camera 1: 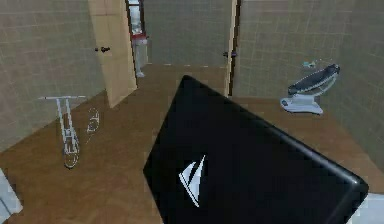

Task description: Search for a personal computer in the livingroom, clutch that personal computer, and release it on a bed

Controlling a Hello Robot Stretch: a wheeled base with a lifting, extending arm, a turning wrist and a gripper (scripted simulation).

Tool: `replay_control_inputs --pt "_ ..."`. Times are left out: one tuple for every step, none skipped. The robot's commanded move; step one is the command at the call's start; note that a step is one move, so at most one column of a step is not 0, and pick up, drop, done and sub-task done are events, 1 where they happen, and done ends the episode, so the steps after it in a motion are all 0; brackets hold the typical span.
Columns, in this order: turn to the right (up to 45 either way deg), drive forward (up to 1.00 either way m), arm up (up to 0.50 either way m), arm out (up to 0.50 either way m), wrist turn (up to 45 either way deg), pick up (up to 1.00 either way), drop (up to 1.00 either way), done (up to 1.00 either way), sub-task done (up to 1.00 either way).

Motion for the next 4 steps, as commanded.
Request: replay_control_inputs --pt "-45.0 0.00 0.00 0.00 0.0 0.00 0.00 0.00 0.00" --pt "-30.0 0.00 0.00 0.00 0.0 0.00 0.00 0.00 0.00" --pt "0.0 0.10 0.00 0.00 0.0 0.00 0.00 0.00 0.00" --pt "-45.0 0.00 0.00 0.00 0.0 0.00 0.00 0.00 0.00"
